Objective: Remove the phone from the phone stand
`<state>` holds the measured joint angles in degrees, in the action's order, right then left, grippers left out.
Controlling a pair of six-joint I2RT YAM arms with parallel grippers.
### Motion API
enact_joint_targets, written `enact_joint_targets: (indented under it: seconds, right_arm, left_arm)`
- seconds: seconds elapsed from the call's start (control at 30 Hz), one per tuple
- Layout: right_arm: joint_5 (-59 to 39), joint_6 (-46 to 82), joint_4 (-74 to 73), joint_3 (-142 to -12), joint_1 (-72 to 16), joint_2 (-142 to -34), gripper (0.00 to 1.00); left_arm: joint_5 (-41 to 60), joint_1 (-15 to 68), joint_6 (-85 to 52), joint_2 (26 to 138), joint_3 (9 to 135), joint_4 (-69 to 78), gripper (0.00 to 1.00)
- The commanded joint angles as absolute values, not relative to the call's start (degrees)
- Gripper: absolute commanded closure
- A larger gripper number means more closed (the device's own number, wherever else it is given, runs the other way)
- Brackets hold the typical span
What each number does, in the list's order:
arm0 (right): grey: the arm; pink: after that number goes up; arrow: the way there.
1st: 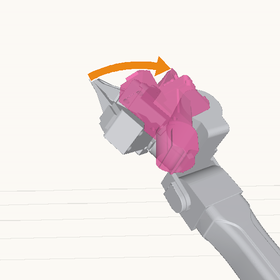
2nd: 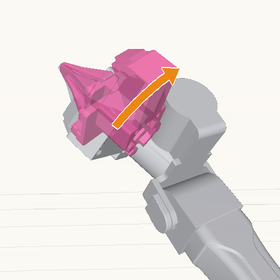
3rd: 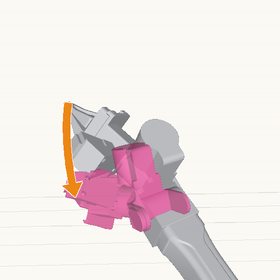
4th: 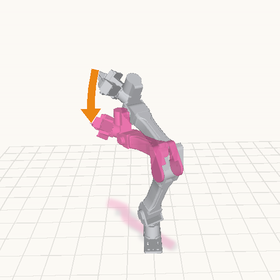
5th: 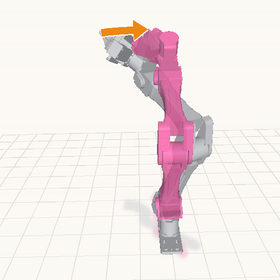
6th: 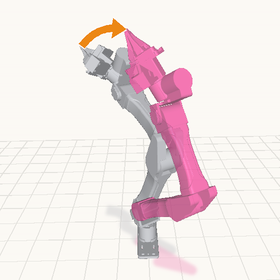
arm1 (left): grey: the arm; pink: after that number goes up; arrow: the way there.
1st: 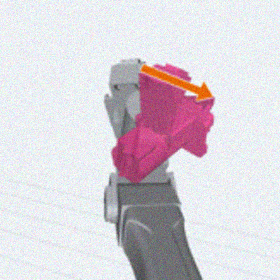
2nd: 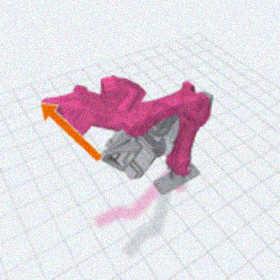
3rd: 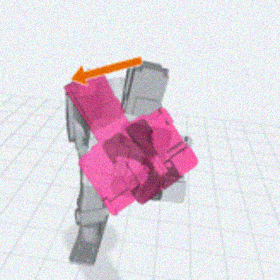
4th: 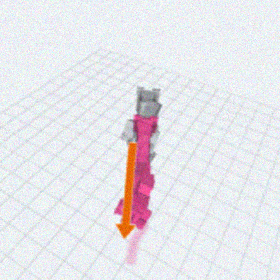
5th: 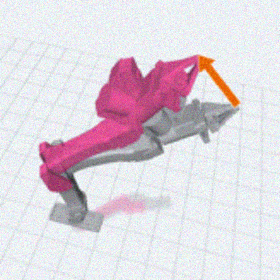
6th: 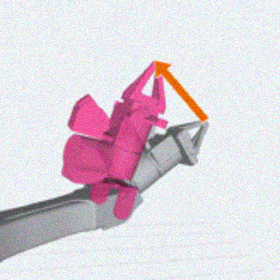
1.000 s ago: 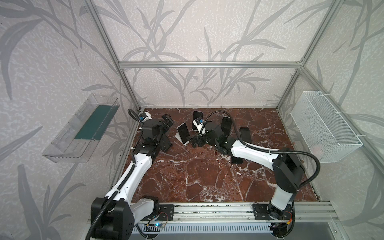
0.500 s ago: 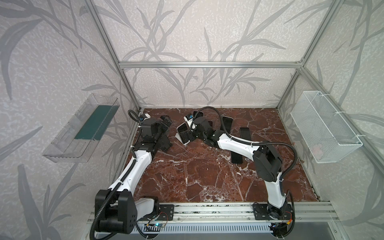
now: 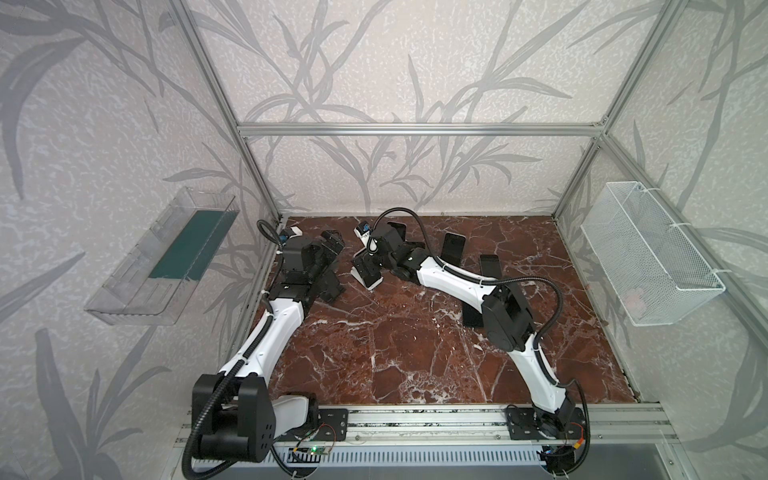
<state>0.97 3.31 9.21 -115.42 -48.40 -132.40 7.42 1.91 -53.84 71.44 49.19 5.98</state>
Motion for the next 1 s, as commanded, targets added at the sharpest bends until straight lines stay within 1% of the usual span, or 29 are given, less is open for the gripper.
enact_joint_targets:
  seconds: [0.0, 0.1, 0.4, 0.5, 0.57, 0.7, 0.97]
  right_arm:
    - [1.32, 3.08, 12.5, -119.67, -48.43, -134.25, 0.01]
    - [2.52, 3.35, 13.46, -121.8, -48.19, -135.83, 0.01]
    - [0.39, 4.64, 15.13, -126.52, -47.9, -139.45, 0.0]
    - [1.07, 5.26, 15.0, -126.51, -47.9, -140.03, 0.01]
    - [1.23, 6.61, 13.95, -126.33, -47.88, -140.28, 0.03]
    - [1.99, 8.46, 13.83, -127.1, -47.89, -141.07, 0.11]
    - [2.6, 9.22, 9.95, -123.86, -47.99, -140.55, 0.26]
  left_arm:
    - [8.76, 1.05, -55.19, 71.97, 50.44, 7.28, 0.03]
    - [9.6, 0.63, -55.97, 71.95, 50.26, 7.86, 0.04]
    - [10.65, -0.74, -57.25, 72.87, 50.0, 8.59, 0.06]
    - [11.86, -1.3, -58.17, 73.38, 50.09, 9.09, 0.07]
    - [12.34, -1.56, -58.44, 73.42, 50.17, 9.23, 0.09]
    - [12.35, -1.8, -58.45, 73.08, 50.03, 9.39, 0.09]
    - [12.44, -2.31, -58.48, 73.25, 49.96, 9.49, 0.1]
